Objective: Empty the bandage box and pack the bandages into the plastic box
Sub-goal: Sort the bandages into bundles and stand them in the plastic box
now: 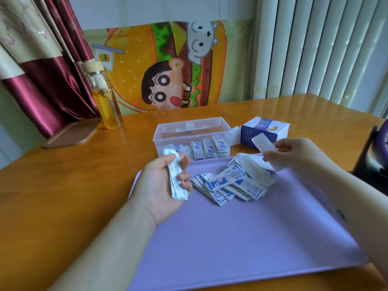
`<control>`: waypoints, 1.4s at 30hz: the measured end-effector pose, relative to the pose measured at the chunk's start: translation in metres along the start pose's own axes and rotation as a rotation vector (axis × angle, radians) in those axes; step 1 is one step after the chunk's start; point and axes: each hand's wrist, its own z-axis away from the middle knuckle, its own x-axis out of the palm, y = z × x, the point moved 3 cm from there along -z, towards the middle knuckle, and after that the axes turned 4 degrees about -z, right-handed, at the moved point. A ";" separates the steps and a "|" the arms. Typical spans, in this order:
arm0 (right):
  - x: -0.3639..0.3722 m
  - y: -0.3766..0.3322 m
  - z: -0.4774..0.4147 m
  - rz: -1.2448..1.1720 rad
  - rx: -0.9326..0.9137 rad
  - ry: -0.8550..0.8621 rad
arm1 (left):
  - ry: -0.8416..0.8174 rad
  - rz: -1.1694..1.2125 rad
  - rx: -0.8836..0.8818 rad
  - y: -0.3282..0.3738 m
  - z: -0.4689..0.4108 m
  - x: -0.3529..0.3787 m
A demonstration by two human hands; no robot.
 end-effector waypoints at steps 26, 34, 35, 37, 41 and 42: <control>0.032 0.011 -0.002 0.366 0.014 -0.234 | 0.170 -0.656 0.194 -0.002 0.001 -0.018; 0.019 0.011 -0.007 0.298 -0.024 -0.104 | 0.261 -0.624 0.329 0.002 -0.002 -0.026; 0.018 0.011 -0.006 0.297 -0.022 -0.103 | 0.258 -0.617 0.333 0.002 -0.002 -0.026; 0.017 0.011 -0.006 0.285 -0.006 -0.102 | 0.254 -0.602 0.331 0.002 -0.001 -0.025; 0.017 0.013 -0.005 0.180 0.038 -0.126 | 0.241 -0.574 0.320 0.002 -0.001 -0.024; 0.018 0.012 -0.005 0.163 0.041 -0.133 | 0.241 -0.571 0.319 0.002 -0.001 -0.024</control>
